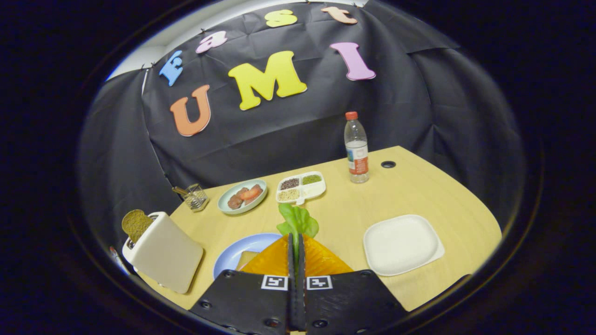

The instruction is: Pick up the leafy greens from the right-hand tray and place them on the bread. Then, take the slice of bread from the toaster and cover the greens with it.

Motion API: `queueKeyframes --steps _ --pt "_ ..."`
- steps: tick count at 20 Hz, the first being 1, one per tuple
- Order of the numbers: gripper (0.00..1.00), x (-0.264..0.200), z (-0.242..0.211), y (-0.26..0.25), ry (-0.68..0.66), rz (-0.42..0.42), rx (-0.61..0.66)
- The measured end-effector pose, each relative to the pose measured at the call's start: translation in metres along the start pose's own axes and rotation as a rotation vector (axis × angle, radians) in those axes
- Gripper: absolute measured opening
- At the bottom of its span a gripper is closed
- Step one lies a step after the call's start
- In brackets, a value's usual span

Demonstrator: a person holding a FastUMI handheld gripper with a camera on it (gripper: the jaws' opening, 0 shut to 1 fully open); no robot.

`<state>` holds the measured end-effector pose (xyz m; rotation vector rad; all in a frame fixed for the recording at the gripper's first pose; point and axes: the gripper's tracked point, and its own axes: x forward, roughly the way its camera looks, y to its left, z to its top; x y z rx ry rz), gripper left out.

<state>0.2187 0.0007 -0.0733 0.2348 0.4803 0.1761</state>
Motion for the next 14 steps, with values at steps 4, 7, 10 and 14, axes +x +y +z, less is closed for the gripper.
queueKeyframes --steps 4,7,10,14 --pt "0.0 0.015 -0.013 0.007 0.022 -0.071 -0.087" --pt "0.0 0.023 -0.02 0.012 0.031 -0.112 -0.1" --pt "0.0 0.027 -0.028 0.031 0.029 -0.106 -0.082" --pt "0.01 0.034 -0.038 0.064 0.02 -0.055 -0.023"
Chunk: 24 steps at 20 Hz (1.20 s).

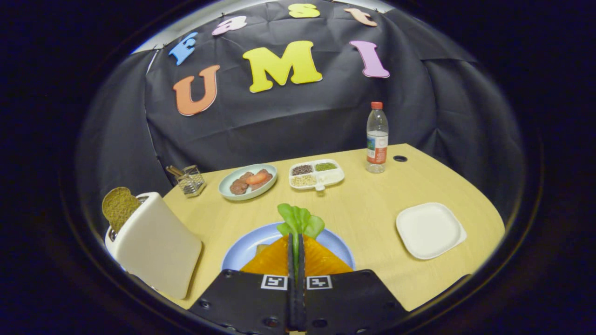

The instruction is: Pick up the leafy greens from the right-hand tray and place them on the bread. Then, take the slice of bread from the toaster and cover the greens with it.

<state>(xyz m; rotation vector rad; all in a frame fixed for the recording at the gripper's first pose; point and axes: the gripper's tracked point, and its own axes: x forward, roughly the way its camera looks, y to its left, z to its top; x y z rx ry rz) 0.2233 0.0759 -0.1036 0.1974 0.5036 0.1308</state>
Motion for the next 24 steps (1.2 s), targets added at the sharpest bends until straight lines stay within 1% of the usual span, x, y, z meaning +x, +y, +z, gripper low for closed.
queueKeyframes --steps 1,3,5,7,8,10,11,13,15,16,19,21,24 --pt "0.0 0.002 -0.001 0.007 -0.006 0.015 0.015" --pt "0.06 0.005 -0.004 0.016 -0.009 0.015 0.02" --pt "0.06 0.009 -0.011 0.029 -0.007 0.034 0.026" --pt "0.18 0.011 -0.015 0.041 -0.001 0.056 0.03" --pt "0.18 0.012 -0.016 0.045 -0.002 0.057 0.025" --pt "0.27 0.013 -0.017 0.052 -0.008 0.063 0.014" --pt "0.33 0.013 -0.018 0.053 -0.012 0.062 0.007" --pt "0.35 0.01 -0.015 0.055 -0.031 0.064 -0.002" --pt "0.5 0.002 -0.008 0.051 -0.072 0.046 -0.019" --pt "0.53 -0.003 -0.004 0.05 -0.097 0.039 -0.029" --pt "0.86 -0.028 0.006 0.05 -0.152 -0.01 -0.095" --pt "0.96 -0.052 0.021 0.062 -0.231 -0.016 -0.134" --pt "0.96 -0.091 0.045 0.089 -0.353 -0.027 -0.195"
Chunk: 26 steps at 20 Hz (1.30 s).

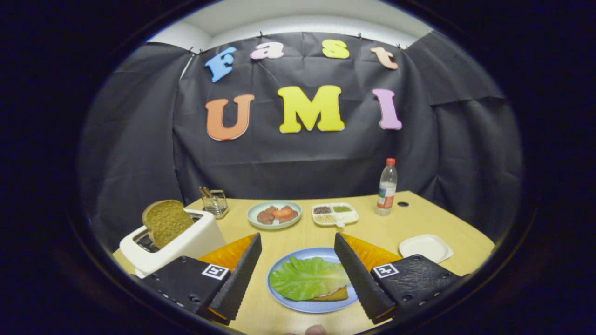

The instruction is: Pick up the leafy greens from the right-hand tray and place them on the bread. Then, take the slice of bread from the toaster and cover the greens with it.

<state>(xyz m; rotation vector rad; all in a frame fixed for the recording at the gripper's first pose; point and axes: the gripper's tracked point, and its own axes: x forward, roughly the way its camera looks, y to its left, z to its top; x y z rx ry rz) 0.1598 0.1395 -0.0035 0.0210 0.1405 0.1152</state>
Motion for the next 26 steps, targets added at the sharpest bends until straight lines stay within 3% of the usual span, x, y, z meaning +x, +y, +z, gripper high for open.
queueKeyframes --steps 4,10,14,18,22,25,26 --pt "0.96 -0.023 0.028 0.06 -0.062 0.043 -0.05" --pt "0.96 -0.016 0.025 0.154 -0.007 0.139 -0.015" --pt "0.95 0.005 -0.013 0.186 0.12 0.146 -0.039" --pt "0.94 0.028 -0.034 0.186 0.189 0.092 -0.069" --pt "0.53 0.035 -0.039 0.181 0.203 0.076 -0.052" --pt "0.17 0.037 -0.042 0.183 0.211 0.107 -0.034" --pt "0.16 0.036 -0.04 0.181 0.202 0.111 -0.034"
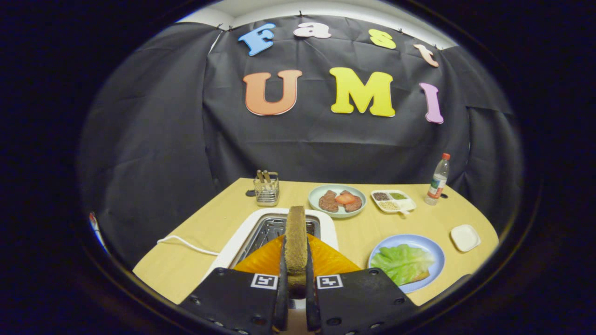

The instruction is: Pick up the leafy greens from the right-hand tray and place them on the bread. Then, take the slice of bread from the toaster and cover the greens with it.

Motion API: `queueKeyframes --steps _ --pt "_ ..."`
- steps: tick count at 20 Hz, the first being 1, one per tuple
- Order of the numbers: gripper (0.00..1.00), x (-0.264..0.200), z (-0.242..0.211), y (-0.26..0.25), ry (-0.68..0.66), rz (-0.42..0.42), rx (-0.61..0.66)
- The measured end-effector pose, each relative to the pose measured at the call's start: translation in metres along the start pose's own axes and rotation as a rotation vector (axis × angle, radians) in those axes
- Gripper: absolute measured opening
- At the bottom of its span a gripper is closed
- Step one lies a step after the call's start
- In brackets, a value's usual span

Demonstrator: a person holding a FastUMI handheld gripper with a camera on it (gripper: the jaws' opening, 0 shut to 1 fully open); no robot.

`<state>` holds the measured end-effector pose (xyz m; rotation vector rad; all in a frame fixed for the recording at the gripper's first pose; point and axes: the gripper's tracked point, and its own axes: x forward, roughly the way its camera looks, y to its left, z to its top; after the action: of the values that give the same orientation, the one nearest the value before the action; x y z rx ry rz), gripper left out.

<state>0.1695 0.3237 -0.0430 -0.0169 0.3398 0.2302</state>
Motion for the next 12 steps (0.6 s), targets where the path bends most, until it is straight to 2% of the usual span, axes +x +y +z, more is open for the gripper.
queueKeyframes --steps 1,6,12 --pt "0.09 -0.003 0.002 0.001 -0.01 0.029 -0.003" --pt "0.09 -0.023 0.025 -0.001 -0.077 0.098 -0.02" --pt "0.09 -0.048 0.058 -0.009 -0.141 0.142 0.068"
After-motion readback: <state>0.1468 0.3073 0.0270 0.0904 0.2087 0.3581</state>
